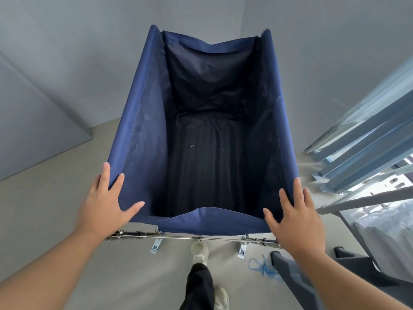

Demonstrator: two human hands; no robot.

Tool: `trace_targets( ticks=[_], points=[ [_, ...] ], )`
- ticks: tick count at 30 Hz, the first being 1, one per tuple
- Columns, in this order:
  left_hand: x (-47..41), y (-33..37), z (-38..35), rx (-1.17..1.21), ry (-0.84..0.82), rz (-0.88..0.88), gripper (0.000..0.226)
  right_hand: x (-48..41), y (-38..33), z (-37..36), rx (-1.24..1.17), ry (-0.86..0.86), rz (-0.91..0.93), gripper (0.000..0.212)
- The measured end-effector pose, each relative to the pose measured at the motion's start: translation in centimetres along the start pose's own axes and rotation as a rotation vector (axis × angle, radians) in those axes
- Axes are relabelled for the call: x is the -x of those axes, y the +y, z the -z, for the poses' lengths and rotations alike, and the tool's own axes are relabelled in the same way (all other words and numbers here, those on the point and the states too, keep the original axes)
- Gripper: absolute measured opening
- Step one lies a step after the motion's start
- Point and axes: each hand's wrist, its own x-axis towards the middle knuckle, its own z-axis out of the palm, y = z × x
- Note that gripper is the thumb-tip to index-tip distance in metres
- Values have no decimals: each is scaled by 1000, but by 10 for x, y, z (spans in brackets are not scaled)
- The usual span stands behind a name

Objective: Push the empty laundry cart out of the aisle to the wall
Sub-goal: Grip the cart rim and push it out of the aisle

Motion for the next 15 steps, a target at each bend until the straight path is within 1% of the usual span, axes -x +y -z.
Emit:
trace_targets(
  ticks=[8,11,15],
  points=[
    [-35,22,4,6,13,-6,93,-44,12,-1,16,15,14,67],
    [-50,34,9,1,-1,11,98,-63,19,-1,29,18,15,68],
    [-69,52,13,18,-11,25,98,-90,31,-1,58,16,17,70]
  ],
)
